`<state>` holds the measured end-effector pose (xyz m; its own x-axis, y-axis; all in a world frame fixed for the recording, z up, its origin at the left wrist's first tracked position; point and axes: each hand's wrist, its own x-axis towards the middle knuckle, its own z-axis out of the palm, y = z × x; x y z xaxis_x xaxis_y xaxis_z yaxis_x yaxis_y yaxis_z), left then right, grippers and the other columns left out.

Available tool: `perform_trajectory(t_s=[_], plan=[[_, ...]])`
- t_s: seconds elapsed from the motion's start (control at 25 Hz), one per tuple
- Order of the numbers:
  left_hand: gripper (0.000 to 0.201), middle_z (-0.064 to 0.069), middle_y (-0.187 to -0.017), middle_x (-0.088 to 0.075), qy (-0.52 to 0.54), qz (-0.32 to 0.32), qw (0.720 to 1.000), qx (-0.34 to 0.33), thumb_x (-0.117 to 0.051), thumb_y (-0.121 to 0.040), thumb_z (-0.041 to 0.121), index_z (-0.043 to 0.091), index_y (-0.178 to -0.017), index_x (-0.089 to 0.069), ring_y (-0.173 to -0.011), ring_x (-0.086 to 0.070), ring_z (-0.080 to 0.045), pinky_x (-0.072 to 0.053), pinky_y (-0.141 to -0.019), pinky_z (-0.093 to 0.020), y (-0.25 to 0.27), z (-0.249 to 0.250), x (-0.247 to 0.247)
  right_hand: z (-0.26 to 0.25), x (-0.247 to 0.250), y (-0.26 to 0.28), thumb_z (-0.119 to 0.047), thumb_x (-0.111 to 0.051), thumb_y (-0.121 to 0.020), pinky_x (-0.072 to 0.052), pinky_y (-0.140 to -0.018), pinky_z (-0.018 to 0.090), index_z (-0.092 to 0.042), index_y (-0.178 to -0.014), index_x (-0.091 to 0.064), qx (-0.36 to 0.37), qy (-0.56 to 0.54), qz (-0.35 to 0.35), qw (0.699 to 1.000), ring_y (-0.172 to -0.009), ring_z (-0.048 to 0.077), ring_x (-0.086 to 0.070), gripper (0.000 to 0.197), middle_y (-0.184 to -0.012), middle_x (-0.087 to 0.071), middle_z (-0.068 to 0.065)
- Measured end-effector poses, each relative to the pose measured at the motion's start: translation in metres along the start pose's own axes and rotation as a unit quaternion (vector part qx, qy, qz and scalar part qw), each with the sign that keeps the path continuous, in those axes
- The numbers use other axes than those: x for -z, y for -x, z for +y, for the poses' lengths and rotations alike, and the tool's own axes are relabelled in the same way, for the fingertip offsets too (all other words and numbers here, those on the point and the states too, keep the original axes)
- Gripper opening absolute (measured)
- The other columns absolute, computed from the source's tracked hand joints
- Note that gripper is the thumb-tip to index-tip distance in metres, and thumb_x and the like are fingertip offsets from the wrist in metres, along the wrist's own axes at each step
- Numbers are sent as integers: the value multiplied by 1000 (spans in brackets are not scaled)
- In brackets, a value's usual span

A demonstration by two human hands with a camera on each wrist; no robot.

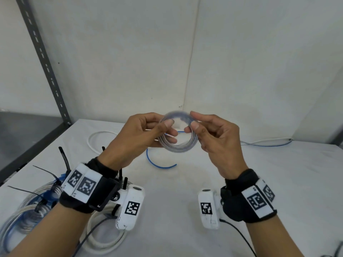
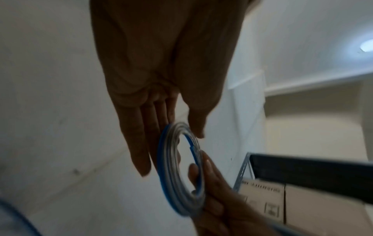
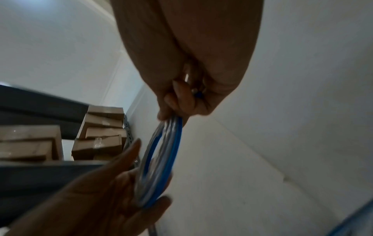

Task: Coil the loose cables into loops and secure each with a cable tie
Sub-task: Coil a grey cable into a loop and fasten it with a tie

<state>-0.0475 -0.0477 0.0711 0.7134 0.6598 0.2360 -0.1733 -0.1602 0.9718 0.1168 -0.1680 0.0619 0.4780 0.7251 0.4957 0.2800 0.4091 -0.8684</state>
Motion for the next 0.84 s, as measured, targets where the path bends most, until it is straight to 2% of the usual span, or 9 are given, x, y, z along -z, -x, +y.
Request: perform_trajectory(t_s=[0.08,0.12,0.2,0.32,0.44,0.56,0.64,0.72,0.84], plan=[[28,-14,-91,-78,-74,-54,996,-7,-66,-91,29,7,-106,-72,-84,-76,-31,-63,-78,-36,2,-2,3,0,8,-1,-1,-66,-94,-48,-64,12,-4,-112,-73,19,59,-66,996,-66,6,-68,20,-82,-77,8],[27,-12,-90,-78,-106,-73,992,-13,-69,-90,28,8,-106,-73,-83,-76,-30,-62,-78,-35,2,-2,4,0,11,-2,-1,-67,-94,-53,-71,16,-5,-111,-75,20,81,-105,991,-74,11,-73,19,-85,-78,7],[21,-9,-90,-79,-155,-104,982,-16,-74,-89,23,10,-105,-76,-80,-76,-26,-62,-77,-32,3,-4,5,2,13,-1,-1,-68,-94,-58,-83,28,-7,-109,-76,13,118,-171,978,-85,21,-75,18,-92,-79,7],[14,-9,-84,-79,-196,-120,973,-8,-79,-87,18,11,-100,-80,-77,-76,-28,-62,-79,-35,2,-6,5,4,8,1,-4,-68,-94,-58,-85,30,-14,-108,-78,4,155,-203,967,-90,20,-74,20,-92,-79,3],[14,-10,-80,-78,-178,-70,981,-24,-80,-84,18,9,-95,-79,-76,-76,-28,-62,-74,-33,2,-3,9,4,5,-1,-12,-73,-93,-56,-76,30,-22,-98,-78,25,160,-120,979,-89,15,-73,12,-92,-78,-5],[21,-17,-81,-77,-110,-29,993,-32,-77,-81,19,5,-97,-78,-72,-75,-26,-62,-73,-34,0,1,13,4,6,-4,-18,-79,-87,-53,-68,38,-19,-86,-77,44,121,-2,992,-84,30,-68,2,-85,-77,-4],[23,-20,-80,-76,-74,-15,996,-37,-76,-81,16,2,-99,-77,-70,-73,-26,-62,-70,-34,0,2,12,4,3,-3,-18,-79,-87,-50,-62,29,-18,-85,-77,50,107,18,993,-80,23,-68,3,-84,-77,-4],[25,-20,-77,-75,-45,0,998,-46,-74,-81,14,-2,-100,-76,-68,-72,-26,-61,-66,-32,1,2,10,3,0,-2,-16,-79,-87,-48,-64,18,-18,-86,-77,45,86,17,995,-78,11,-69,3,-85,-78,-4],[22,-16,-74,-74,-25,22,998,-61,-74,-82,14,-1,-98,-75,-68,-73,-27,-63,-67,-36,0,2,10,4,-3,-1,-10,-79,-84,-56,-68,27,-18,-96,-76,17,18,-5,1000,-82,17,-74,15,-91,-79,1]])
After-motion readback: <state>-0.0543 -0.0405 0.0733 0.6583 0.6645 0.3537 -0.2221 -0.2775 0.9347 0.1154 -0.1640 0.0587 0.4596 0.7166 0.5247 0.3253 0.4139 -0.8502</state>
